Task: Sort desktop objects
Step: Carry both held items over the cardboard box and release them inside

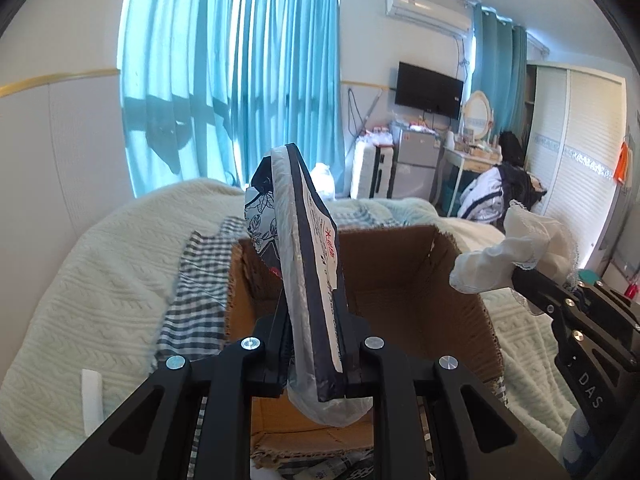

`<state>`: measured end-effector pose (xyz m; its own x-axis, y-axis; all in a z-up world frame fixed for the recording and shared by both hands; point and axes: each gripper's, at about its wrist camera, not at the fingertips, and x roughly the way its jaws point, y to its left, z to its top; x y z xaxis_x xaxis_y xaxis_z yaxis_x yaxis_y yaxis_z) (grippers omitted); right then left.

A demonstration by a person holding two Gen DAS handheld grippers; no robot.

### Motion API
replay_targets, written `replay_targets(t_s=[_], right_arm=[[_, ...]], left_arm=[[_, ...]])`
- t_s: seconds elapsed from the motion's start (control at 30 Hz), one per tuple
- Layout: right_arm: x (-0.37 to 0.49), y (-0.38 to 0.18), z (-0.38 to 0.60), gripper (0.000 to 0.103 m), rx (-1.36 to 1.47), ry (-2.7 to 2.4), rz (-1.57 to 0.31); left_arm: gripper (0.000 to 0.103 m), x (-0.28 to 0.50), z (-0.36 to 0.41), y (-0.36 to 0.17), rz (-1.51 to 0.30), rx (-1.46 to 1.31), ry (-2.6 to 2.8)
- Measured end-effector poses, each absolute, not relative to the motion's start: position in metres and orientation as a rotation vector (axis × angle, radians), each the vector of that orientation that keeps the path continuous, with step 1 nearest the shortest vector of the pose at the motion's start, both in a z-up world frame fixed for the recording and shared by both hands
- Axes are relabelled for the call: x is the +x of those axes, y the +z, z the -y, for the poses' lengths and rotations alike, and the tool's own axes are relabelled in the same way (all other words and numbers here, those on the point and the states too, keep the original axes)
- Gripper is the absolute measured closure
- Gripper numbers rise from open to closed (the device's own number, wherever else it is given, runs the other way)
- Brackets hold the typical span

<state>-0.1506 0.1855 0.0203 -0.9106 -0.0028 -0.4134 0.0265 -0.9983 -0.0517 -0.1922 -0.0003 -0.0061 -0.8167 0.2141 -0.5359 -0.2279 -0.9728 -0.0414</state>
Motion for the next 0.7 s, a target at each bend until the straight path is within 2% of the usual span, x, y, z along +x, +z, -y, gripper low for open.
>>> replay_targets(t_s=[0.4, 0.5, 0.57, 0.6, 0.63, 0.67, 0.7], right_arm=[[-0.214, -0.041, -0.204, 0.095, 0.996, -2.975, -0.057], [-0.221, -0.052, -0.204, 0.094, 1.046, -2.958, -0.043], [-0.223, -0.058, -0.204, 0.093, 1.062, -2.948, -0.024], [-0.222, -0.059, -0.204, 0.087, 1.057, -2.955, -0.030], [-0.220, -0.059, -0.203, 0.082, 1.048, -2.966, -0.039], [-0.217, -0.058, -0.203, 0.071, 1.036, -2.976, -0.046], [-0.212, -0.056, -0.204, 0.067, 1.020, -2.978, -0.045]], left_arm=[[0.086, -0.240, -0.028, -0.069, -0.132, -1.061, 2.717], [0.083, -0.245, -0.031, -0.079, -0.167, -1.108, 2.716], [0.076, -0.247, -0.030, -0.082, -0.174, -1.124, 2.734], [0.073, -0.246, -0.028, -0.082, -0.165, -1.127, 2.737], [0.063, -0.245, -0.027, -0.081, -0.159, -1.124, 2.740], [0.050, -0.243, -0.025, -0.078, -0.148, -1.115, 2.752], [0.045, -0.242, -0.023, -0.075, -0.136, -1.099, 2.762]])
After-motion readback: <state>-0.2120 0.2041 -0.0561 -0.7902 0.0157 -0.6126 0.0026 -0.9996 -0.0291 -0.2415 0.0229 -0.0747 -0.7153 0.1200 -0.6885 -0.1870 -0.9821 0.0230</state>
